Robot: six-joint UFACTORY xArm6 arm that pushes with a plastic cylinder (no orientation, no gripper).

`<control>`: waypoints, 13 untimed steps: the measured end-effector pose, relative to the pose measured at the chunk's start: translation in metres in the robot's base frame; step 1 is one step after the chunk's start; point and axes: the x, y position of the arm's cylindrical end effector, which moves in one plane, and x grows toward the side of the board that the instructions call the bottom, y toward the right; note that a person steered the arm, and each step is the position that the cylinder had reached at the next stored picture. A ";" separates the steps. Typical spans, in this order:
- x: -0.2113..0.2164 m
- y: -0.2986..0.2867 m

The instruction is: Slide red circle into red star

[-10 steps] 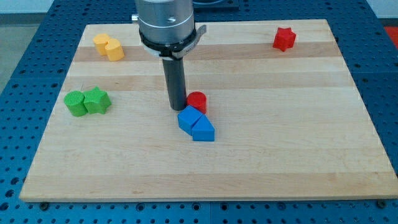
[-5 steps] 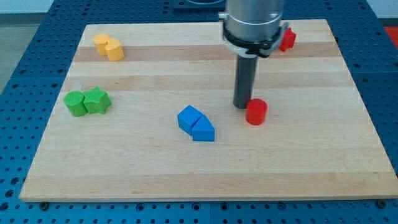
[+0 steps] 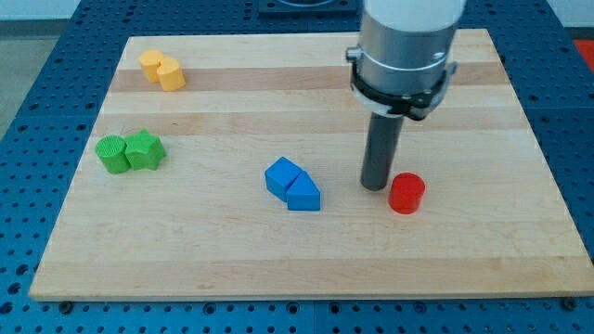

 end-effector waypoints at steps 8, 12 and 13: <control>-0.014 0.047; -0.053 0.053; -0.038 0.037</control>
